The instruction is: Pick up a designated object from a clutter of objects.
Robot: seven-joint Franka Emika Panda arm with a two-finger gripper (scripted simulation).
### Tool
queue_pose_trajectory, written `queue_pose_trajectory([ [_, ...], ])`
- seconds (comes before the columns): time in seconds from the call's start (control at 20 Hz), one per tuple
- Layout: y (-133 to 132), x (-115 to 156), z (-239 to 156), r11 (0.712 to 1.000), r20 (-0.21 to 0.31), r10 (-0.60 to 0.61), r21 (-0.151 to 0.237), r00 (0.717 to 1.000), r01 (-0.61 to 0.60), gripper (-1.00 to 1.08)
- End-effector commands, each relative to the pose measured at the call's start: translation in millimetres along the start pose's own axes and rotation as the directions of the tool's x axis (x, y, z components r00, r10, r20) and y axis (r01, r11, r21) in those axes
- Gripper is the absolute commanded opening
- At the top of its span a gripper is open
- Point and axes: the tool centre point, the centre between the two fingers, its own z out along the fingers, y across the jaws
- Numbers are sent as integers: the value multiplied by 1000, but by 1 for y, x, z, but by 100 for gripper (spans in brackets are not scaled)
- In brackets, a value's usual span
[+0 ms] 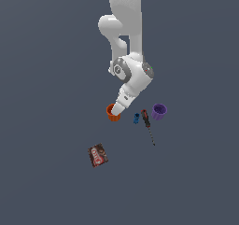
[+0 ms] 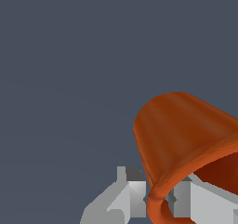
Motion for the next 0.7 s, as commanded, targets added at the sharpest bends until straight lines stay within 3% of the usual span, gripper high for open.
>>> queue_pose_trajectory([
  [0.0, 0, 1, 0, 1000, 0, -2, 0, 1000, 2, -100],
  [0.35, 2, -7, -4, 1000, 0, 0, 0, 1000, 0, -100],
  [0.65, 7, -29, -17, 1000, 0, 0, 0, 1000, 0, -100],
])
